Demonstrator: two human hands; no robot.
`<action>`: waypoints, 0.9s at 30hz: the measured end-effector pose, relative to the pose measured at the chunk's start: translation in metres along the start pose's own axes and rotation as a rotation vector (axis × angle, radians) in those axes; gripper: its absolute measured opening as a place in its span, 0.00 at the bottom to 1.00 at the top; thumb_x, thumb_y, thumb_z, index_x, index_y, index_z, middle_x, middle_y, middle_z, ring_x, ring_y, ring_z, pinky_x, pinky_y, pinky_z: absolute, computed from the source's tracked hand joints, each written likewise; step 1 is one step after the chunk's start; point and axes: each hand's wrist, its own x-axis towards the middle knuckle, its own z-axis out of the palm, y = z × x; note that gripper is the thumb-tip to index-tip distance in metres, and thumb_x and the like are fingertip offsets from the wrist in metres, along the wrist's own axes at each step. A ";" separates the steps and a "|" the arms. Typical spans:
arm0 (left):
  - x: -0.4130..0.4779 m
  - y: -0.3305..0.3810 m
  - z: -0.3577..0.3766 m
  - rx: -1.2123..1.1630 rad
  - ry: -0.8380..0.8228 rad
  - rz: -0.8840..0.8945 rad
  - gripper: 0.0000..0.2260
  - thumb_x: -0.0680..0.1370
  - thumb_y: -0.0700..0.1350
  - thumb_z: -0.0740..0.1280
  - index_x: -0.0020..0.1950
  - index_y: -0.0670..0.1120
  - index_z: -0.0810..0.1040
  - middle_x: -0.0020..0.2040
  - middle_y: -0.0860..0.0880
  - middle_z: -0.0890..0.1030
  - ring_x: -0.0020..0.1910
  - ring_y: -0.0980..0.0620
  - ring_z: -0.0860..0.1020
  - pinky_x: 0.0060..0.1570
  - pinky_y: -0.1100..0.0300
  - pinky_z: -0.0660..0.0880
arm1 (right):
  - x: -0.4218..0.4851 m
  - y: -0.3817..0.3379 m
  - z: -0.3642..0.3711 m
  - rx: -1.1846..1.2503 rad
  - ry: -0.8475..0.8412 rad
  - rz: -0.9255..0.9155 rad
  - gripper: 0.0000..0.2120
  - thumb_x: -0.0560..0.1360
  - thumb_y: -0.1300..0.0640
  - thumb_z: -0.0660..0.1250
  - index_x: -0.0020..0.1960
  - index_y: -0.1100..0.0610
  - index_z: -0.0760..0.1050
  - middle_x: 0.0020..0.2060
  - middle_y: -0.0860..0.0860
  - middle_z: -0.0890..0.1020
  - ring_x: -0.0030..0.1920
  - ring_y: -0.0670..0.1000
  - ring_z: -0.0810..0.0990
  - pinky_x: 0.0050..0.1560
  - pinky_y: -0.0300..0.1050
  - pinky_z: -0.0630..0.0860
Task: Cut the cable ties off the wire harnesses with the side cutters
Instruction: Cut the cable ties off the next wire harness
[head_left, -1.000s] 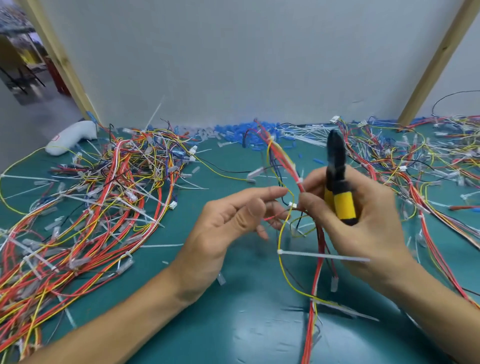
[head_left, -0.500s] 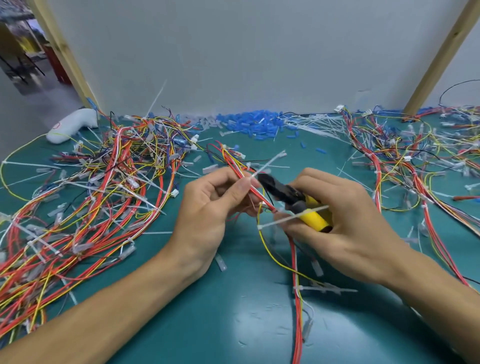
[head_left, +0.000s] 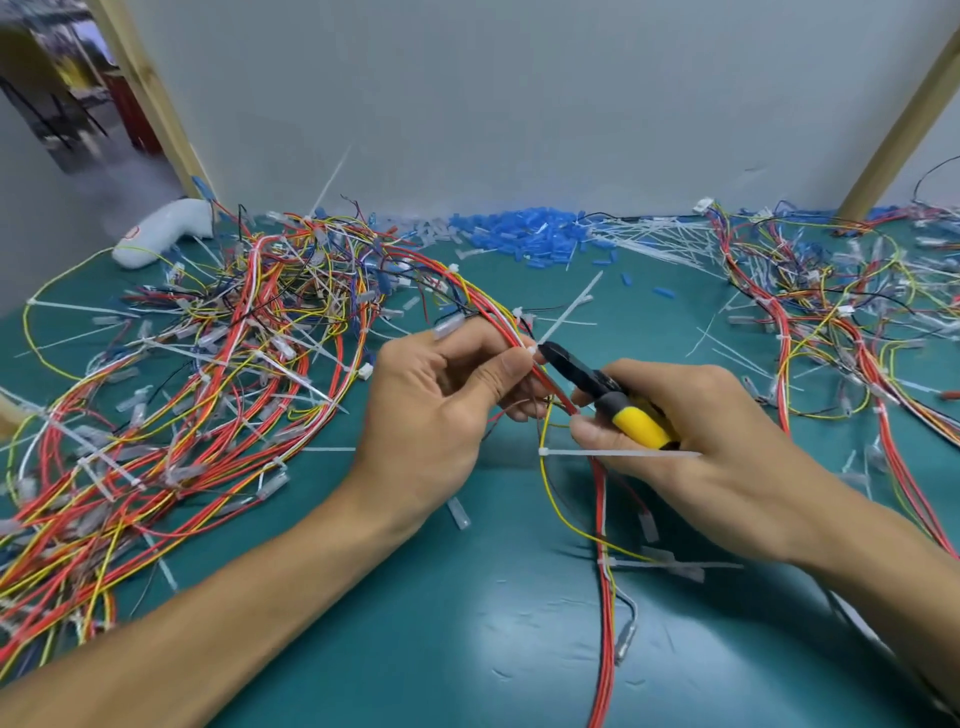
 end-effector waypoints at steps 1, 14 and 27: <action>-0.001 -0.002 0.000 0.017 -0.005 -0.007 0.09 0.80 0.30 0.67 0.40 0.32 0.80 0.35 0.39 0.82 0.31 0.49 0.81 0.36 0.56 0.80 | 0.000 0.000 0.000 -0.002 -0.004 0.002 0.18 0.80 0.44 0.71 0.40 0.56 0.73 0.30 0.48 0.68 0.32 0.47 0.62 0.31 0.41 0.64; -0.005 -0.007 0.005 0.006 0.010 -0.083 0.10 0.81 0.34 0.68 0.60 0.40 0.84 0.41 0.39 0.85 0.32 0.51 0.81 0.38 0.57 0.80 | -0.001 -0.002 -0.004 -0.023 -0.036 0.019 0.20 0.80 0.45 0.72 0.38 0.57 0.72 0.30 0.53 0.64 0.32 0.47 0.58 0.30 0.40 0.60; -0.008 -0.005 0.005 -0.016 -0.030 -0.061 0.08 0.81 0.33 0.67 0.56 0.36 0.84 0.41 0.39 0.83 0.32 0.52 0.81 0.37 0.61 0.78 | -0.004 -0.010 -0.003 0.012 -0.145 0.060 0.21 0.81 0.41 0.66 0.39 0.55 0.66 0.31 0.56 0.67 0.33 0.49 0.59 0.31 0.45 0.61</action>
